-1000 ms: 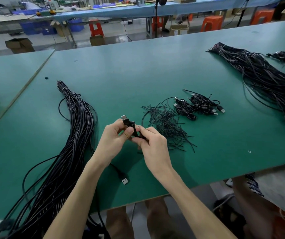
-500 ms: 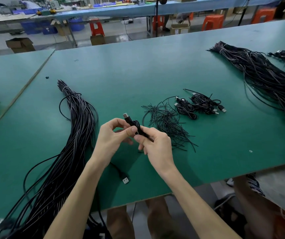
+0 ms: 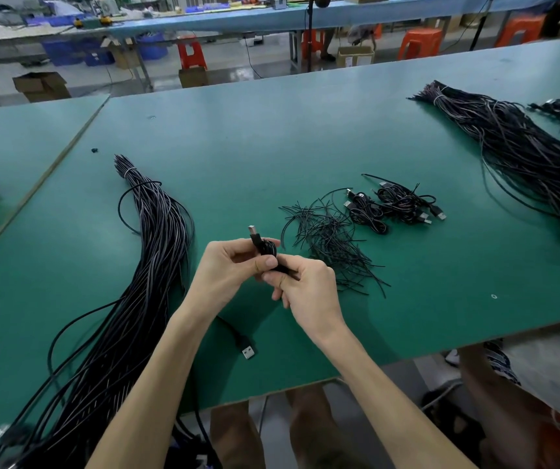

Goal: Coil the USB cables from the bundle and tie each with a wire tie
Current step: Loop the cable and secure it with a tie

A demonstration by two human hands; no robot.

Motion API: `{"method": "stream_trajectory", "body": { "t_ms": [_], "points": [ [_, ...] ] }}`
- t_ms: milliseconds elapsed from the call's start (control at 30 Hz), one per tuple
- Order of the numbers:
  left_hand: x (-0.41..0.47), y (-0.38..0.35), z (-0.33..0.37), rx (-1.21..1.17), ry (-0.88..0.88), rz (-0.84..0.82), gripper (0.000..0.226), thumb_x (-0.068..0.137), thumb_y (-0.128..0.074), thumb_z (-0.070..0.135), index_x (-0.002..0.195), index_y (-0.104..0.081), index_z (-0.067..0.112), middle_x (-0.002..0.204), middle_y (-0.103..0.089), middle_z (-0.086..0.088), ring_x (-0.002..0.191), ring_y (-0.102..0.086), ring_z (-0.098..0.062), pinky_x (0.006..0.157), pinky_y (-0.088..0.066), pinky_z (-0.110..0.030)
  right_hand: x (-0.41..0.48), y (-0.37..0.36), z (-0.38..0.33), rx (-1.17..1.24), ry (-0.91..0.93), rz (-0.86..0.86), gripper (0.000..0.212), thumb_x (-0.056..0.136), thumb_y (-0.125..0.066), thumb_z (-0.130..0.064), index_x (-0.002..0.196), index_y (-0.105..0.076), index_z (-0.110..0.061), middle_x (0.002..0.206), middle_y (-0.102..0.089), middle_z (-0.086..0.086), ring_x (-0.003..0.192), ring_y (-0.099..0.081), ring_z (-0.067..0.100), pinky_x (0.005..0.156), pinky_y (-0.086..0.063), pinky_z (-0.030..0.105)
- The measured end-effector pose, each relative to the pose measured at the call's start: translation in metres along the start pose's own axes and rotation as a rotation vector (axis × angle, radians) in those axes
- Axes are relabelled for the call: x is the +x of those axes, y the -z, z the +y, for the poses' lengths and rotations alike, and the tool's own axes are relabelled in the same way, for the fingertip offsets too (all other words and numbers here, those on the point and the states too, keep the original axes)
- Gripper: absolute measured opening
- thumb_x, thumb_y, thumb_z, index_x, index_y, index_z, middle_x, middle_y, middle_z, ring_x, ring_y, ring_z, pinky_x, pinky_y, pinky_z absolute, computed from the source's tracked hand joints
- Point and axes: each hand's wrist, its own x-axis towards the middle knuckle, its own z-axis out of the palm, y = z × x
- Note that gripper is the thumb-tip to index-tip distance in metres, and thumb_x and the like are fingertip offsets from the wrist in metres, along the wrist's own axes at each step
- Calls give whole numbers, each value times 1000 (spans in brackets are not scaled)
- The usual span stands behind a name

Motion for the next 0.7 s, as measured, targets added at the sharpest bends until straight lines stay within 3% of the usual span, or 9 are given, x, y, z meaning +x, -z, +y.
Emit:
{"method": "stream_trajectory", "body": {
  "t_ms": [67, 133, 200, 300, 433, 533, 700],
  "points": [
    [0, 1, -2, 49, -21, -5, 22, 76, -85, 29, 98, -82, 23, 95, -80, -8, 88, -74, -15, 85, -59, -29, 1, 0, 1, -11, -8, 5, 30, 91, -72, -8, 92, -78, -38, 63, -70, 2, 45, -48, 6, 50, -45, 20],
    [0, 0, -3, 115, -53, -9, 17, 79, -87, 36, 94, -81, 31, 93, -80, -1, 88, -75, -14, 83, -60, -28, 2, -1, 2, -25, -17, 9, 24, 92, -70, -6, 100, -81, -27, 64, -72, -12, 45, -50, 3, 50, -44, 18],
    [0, -2, -4, 167, -69, 2, 20, 77, -83, 45, 94, -79, 35, 92, -80, 1, 88, -76, -17, 85, -61, -34, 2, -1, 3, -43, -13, 16, 21, 93, -70, -7, 105, -81, -21, 57, -66, -20, 43, -49, 3, 49, -42, 14],
    [0, -2, -6, 237, -86, 18, 21, 81, -76, 47, 95, -78, 32, 92, -79, 3, 89, -76, -20, 87, -61, -40, 2, -2, 5, -41, -13, 27, 19, 93, -71, -7, 105, -81, -18, 57, -65, -20, 43, -49, 3, 48, -42, 16],
    [2, -2, -7, 223, -85, 8, 7, 94, -73, 26, 100, -77, 25, 93, -79, 4, 87, -76, -15, 82, -61, -31, 3, -2, 3, -7, -16, 46, 23, 94, -68, -4, 106, -79, -21, 62, -69, -18, 46, -49, 5, 48, -46, 21],
    [2, -1, -5, 181, -85, -9, 11, 97, -69, 11, 104, -77, 16, 91, -79, 0, 80, -72, -10, 77, -56, -21, 2, -2, 1, 17, 11, 68, 26, 93, -70, -6, 103, -77, -29, 65, -69, -14, 48, -50, 5, 52, -45, 19],
    [1, -2, -3, 144, -98, -3, 15, 98, -66, 5, 106, -76, 13, 89, -78, -2, 77, -70, -13, 80, -57, -24, 2, -4, 2, 13, 40, 115, 30, 95, -70, -6, 124, -74, -10, 88, -68, 1, 57, -52, 10, 57, -45, 18]
  ]
}}
